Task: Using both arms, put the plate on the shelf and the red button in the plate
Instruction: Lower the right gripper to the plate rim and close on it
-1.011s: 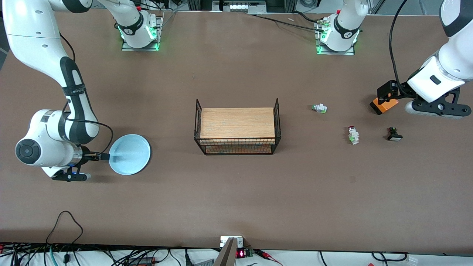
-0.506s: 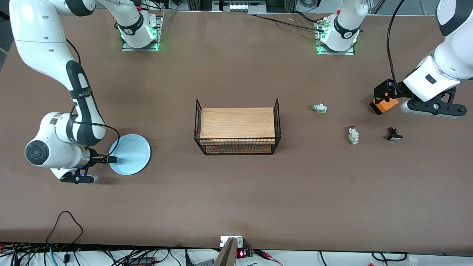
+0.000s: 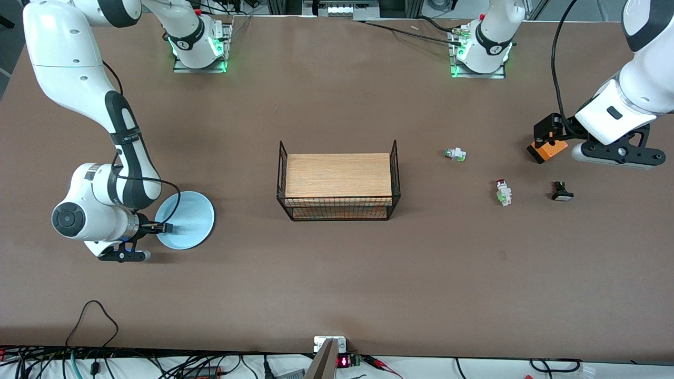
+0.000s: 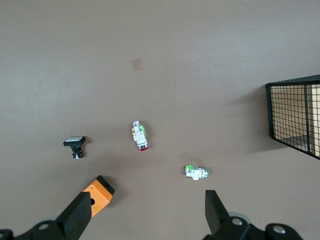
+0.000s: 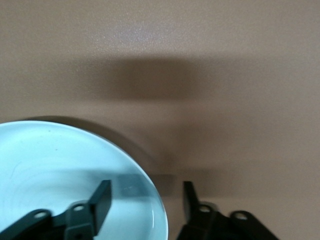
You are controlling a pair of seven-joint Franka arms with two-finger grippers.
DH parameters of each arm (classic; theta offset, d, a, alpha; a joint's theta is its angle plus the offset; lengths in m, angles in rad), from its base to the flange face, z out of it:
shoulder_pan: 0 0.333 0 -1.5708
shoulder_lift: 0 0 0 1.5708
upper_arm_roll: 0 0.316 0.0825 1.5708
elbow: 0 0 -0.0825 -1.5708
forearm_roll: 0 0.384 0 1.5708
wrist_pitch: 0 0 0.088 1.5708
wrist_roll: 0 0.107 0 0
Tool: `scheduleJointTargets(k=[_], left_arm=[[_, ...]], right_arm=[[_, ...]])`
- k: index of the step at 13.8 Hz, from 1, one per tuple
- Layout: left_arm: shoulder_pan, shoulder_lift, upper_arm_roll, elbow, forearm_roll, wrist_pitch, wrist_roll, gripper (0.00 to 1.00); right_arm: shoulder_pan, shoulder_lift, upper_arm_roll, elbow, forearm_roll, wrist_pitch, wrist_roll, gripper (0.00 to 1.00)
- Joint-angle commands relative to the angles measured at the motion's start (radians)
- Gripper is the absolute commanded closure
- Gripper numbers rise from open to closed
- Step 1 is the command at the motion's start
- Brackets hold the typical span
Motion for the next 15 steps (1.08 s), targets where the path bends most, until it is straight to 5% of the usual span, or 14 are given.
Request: scheduleJointTargets(k=[1, 4, 7, 15], left_arm=[[0.003, 0.014, -0.001, 0.036, 0.016, -0.025, 0.015, 0.00], [0.003, 0.014, -0.001, 0.036, 0.016, -0.025, 0.015, 0.00], [0.003, 0.014, -0.002, 0.036, 0.016, -0.025, 0.015, 0.00], [0.003, 0.014, -0.001, 0.036, 0.016, -0.025, 0.015, 0.00]], right_arm=[[-0.007, 0.003, 0.002, 0.002, 0.011, -0.006, -0.014, 0.61], [-0.017, 0.010, 0.002, 0.002, 0.014, -0.007, -0.008, 0.69], [-0.020, 0.012, 0.000, 0.005, 0.016, -0.062, -0.003, 1.00], [-0.018, -0.017, -0.002, 0.034, 0.014, -0.218, -0.001, 1.00]])
